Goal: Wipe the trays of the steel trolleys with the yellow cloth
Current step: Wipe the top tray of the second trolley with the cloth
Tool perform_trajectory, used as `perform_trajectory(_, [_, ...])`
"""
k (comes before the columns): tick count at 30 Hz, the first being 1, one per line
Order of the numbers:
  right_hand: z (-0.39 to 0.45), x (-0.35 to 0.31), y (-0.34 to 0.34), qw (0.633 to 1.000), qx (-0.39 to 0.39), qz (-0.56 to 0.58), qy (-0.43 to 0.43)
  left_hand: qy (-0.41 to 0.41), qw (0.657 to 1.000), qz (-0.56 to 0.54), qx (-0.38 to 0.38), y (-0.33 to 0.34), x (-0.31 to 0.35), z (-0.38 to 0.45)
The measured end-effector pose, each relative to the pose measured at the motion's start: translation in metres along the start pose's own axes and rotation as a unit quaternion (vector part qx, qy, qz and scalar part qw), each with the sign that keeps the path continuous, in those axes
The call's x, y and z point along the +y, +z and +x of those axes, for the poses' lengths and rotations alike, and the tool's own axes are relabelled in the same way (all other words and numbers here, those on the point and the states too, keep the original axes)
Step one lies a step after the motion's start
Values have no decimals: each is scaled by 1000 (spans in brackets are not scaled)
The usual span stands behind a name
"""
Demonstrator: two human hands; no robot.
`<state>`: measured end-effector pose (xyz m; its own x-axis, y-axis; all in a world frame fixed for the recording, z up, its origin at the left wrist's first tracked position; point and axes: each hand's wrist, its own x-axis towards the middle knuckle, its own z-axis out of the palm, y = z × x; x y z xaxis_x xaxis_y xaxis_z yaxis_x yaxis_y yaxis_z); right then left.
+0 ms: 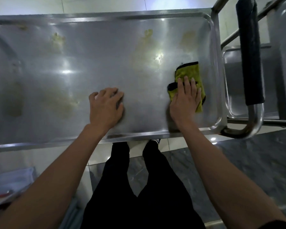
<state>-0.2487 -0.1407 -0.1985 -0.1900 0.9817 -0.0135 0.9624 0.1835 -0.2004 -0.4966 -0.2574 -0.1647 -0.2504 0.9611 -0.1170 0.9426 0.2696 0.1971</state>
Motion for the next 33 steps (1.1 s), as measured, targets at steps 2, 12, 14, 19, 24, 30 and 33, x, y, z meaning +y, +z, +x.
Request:
perform_trajectory(2, [0,-33,9,1000,4,4,-18,12,1000,-21,0,1,-9,0])
perform_trajectory(12, [-13,-180,38,986,-64,40,-151,65,994,-81,20,4,-45,6])
perform_trajectory(14, [-10,-175,31,984,-73,62,-150,69,995,-69,22,1,-45,7])
perform_trajectory(19, [-10,-167,21,982,-84,55,-158,67,997,-30,-5,-5,-36,12])
perform_trajectory(24, [2,-127,23,990,-50,52,-120,48,998,5,-27,-10,-24,17])
perform_trajectory(30, [35,-53,8,996,-25,63,-66,22,1000,12,0,-17,18,45])
perform_trajectory(33, [51,-16,1,997,-29,56,-39,35,999,3,-20,-16,60,72])
